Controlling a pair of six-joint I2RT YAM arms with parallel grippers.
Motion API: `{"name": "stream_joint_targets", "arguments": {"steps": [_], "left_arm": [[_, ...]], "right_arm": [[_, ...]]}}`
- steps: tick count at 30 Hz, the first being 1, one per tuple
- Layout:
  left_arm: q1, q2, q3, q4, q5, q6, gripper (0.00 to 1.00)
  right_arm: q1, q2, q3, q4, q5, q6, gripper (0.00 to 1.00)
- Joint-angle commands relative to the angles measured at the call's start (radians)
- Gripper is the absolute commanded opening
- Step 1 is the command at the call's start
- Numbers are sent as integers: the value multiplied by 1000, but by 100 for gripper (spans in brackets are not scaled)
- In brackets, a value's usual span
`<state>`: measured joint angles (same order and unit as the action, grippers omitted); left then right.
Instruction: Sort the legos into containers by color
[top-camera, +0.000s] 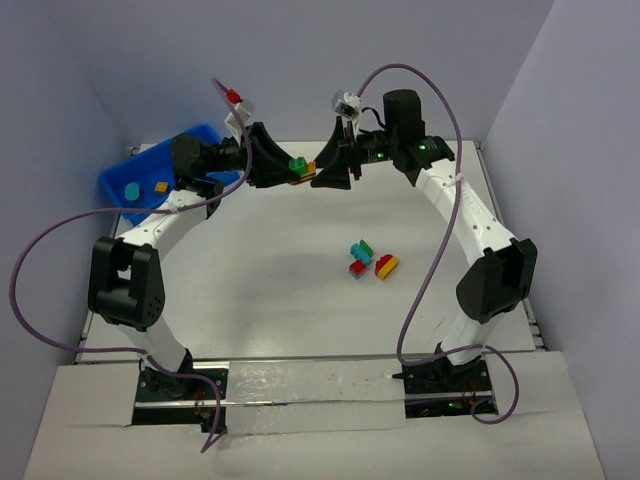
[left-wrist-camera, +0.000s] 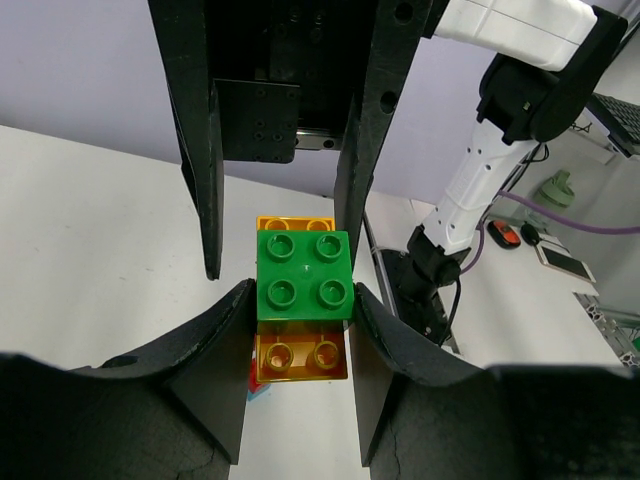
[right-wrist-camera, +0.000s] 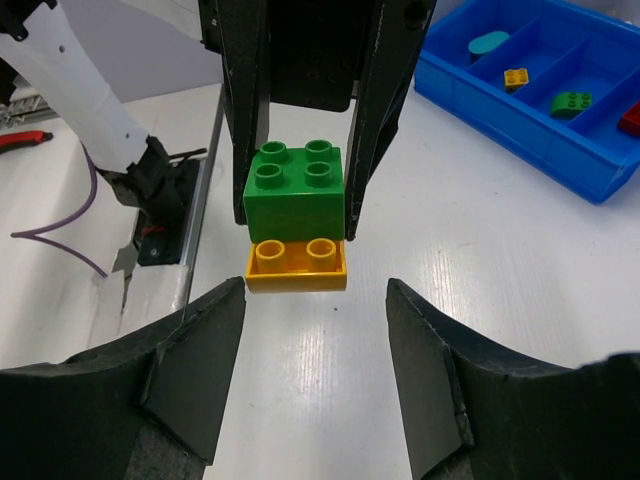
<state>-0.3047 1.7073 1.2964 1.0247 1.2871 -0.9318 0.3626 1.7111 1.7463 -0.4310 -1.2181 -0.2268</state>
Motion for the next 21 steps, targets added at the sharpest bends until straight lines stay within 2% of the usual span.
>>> {"name": "stream_joint_targets", "arguments": {"steps": [1,8,13,21], "left_arm": [[-5,-25,4,23,29,34,0],[-11,-37,10,-122,12,129,0],[-11,-39,10,-124,12,129,0],[-11,-46,5,-94,5,121,0]], "right_arm": [[17,-58,5,13,10,-39,64],[49,-88,5,-13,29,-94,61],[63,-91,12,-53,41,-129,55],[64,-34,85,-221,66,-230,47]]}}
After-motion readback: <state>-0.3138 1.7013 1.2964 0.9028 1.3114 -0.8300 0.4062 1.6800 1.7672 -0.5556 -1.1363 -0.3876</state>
